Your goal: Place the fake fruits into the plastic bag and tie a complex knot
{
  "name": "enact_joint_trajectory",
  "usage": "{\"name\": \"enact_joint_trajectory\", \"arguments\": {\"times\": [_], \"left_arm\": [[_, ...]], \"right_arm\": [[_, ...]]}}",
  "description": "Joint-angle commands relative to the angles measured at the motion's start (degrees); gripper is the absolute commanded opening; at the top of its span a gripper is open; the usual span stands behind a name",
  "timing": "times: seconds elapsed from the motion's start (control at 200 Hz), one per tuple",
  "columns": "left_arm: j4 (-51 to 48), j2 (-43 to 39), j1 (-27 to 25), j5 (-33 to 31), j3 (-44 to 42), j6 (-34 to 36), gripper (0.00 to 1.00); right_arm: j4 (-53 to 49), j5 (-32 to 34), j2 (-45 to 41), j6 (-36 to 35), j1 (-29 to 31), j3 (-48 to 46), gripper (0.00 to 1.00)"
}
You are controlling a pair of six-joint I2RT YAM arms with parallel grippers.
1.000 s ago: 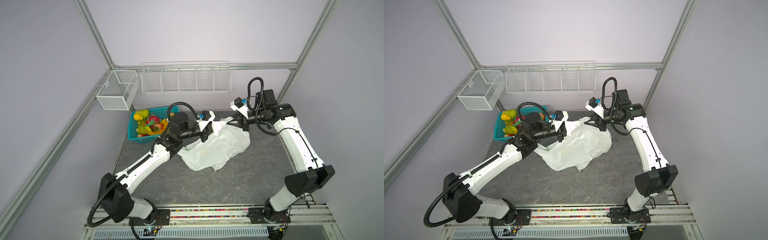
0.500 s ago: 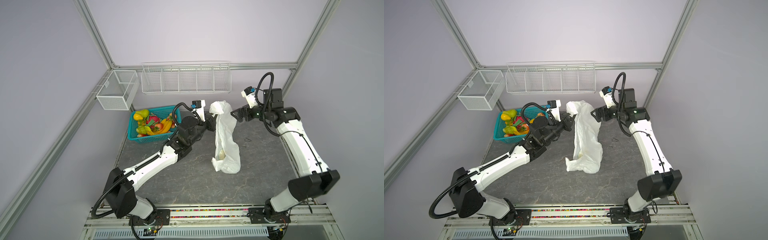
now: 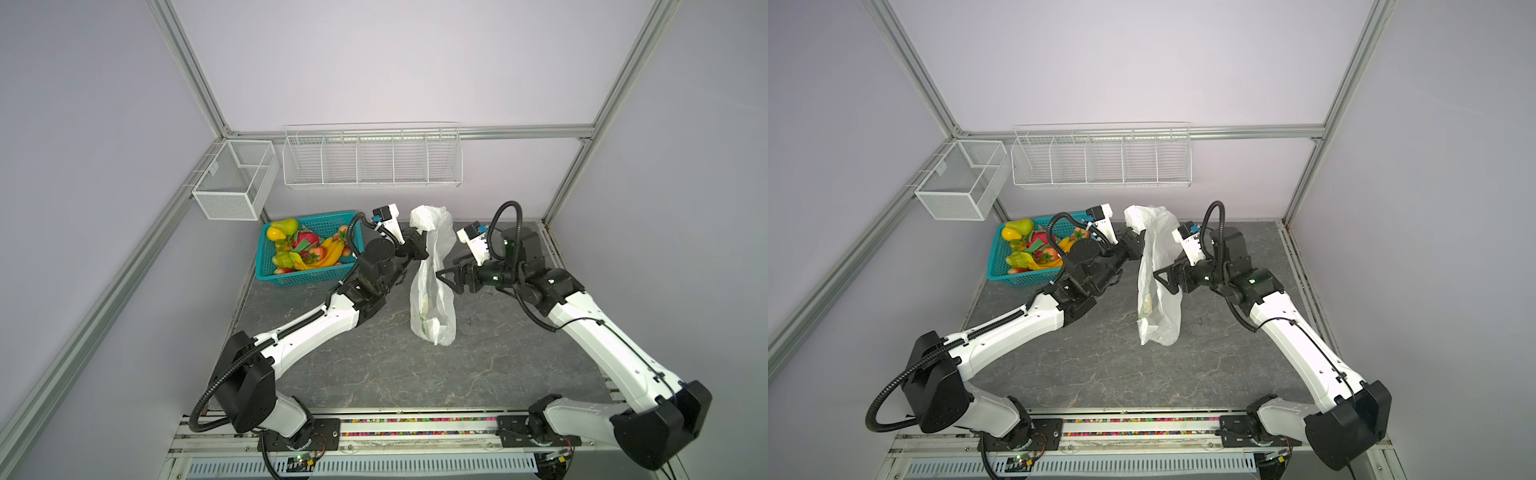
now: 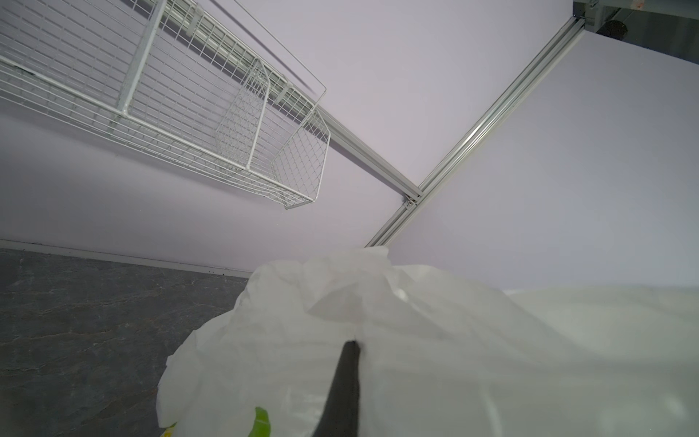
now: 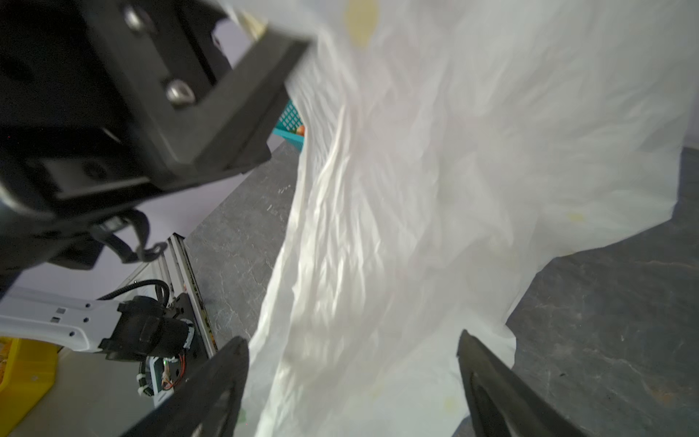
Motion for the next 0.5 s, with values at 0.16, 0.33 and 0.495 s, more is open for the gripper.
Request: {"name": "enact_joint_trajectory", "arguments": {"times": [0.16,0.33,0.495], "left_arm": [[0.8,0.3,-0.3,-1.8,-0.6,-1.5,0.00],[0.4,-0.1,-0.4,-2.5,-0.9,-1.0,0.00],[0.6,-0.3,-0.4,-3.1,-1.1,-0.7,0.00]], "right_arm": [[9.4,2.9,4.2,5.0,4.0,-2.0,0.92],[11.8,4.5,4.7,7.4,5.6,-2.9,0.92],[12.2,7.8,4.9,8.7,7.5,-3.3,0.89]]}}
